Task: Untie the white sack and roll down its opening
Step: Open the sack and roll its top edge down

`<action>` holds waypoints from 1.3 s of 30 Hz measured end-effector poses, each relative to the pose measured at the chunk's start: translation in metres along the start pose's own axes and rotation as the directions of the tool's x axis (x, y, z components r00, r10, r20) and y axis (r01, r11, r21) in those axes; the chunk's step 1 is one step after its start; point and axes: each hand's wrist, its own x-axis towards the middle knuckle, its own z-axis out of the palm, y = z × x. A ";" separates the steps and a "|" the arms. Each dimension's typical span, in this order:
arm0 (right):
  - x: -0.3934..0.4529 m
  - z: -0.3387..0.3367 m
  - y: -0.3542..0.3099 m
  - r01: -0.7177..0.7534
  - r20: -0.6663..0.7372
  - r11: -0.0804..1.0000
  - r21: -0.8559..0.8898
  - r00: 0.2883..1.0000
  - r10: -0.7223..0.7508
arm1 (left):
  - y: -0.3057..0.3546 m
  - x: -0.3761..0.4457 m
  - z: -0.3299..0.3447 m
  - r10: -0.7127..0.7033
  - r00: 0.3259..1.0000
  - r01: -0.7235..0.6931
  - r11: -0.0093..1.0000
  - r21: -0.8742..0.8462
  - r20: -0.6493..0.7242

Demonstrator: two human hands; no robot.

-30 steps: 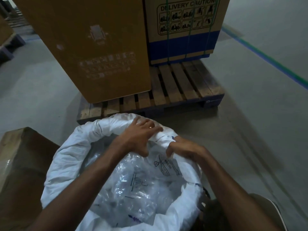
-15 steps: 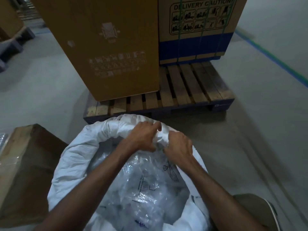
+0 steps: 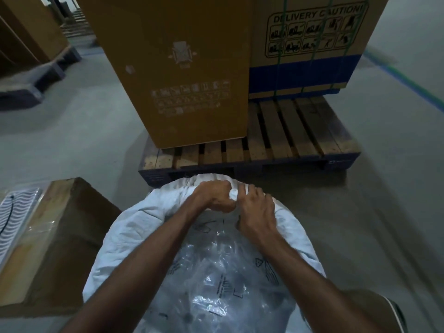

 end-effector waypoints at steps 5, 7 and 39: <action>0.013 0.002 0.009 -0.065 0.129 0.980 0.186 0.991 0.041 | -0.017 -0.017 0.011 0.159 0.985 -0.142 0.968 0.206 -0.069; 0.019 0.003 0.015 -0.104 0.258 0.937 0.332 0.966 0.016 | -0.025 -0.029 0.022 0.163 0.963 -0.069 0.920 0.385 -0.216; 0.028 -0.002 -0.026 0.170 -0.064 0.985 -0.040 0.983 -0.172 | -0.056 -0.040 0.023 -0.441 0.895 0.414 0.878 -0.240 -0.068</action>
